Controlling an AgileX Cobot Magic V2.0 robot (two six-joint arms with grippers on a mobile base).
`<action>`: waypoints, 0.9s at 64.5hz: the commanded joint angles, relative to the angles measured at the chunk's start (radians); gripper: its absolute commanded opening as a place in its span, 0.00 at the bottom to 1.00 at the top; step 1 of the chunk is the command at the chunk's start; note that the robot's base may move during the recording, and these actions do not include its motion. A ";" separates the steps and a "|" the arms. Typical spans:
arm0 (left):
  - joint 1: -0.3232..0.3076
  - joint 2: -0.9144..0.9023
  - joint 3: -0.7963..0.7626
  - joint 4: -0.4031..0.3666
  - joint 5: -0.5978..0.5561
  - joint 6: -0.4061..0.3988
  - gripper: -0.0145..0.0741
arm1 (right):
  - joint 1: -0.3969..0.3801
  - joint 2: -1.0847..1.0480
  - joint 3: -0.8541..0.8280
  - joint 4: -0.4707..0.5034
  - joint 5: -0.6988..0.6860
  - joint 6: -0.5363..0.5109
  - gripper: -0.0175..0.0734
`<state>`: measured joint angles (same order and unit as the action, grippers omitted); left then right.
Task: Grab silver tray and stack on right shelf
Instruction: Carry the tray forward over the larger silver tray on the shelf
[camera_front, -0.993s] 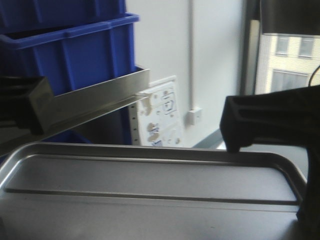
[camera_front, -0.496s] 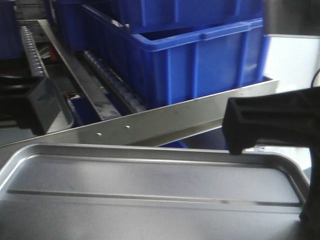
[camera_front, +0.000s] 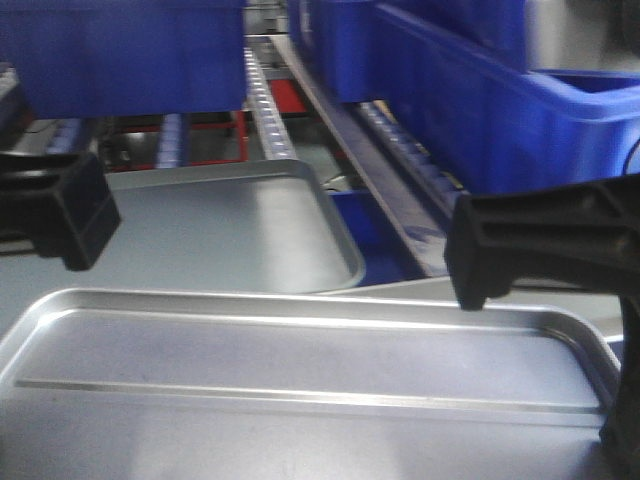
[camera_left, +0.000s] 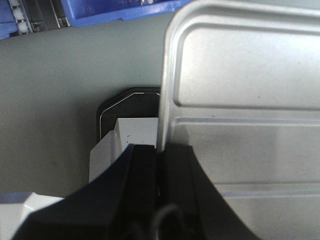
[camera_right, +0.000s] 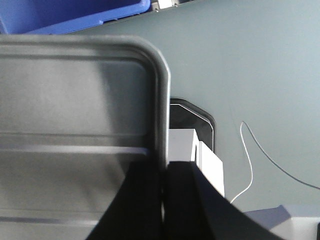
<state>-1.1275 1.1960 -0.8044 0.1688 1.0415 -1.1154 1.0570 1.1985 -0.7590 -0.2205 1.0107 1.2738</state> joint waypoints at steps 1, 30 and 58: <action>0.002 -0.021 -0.012 0.087 0.297 -0.006 0.05 | -0.008 -0.022 -0.008 -0.083 0.290 -0.014 0.25; 0.002 -0.021 -0.012 0.087 0.297 -0.006 0.05 | -0.008 -0.022 -0.008 -0.083 0.290 -0.014 0.25; 0.002 -0.021 -0.012 0.087 0.297 -0.006 0.05 | -0.008 -0.022 -0.008 -0.083 0.289 -0.014 0.25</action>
<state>-1.1275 1.1960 -0.8044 0.1688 1.0415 -1.1154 1.0570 1.1985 -0.7590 -0.2205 1.0128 1.2738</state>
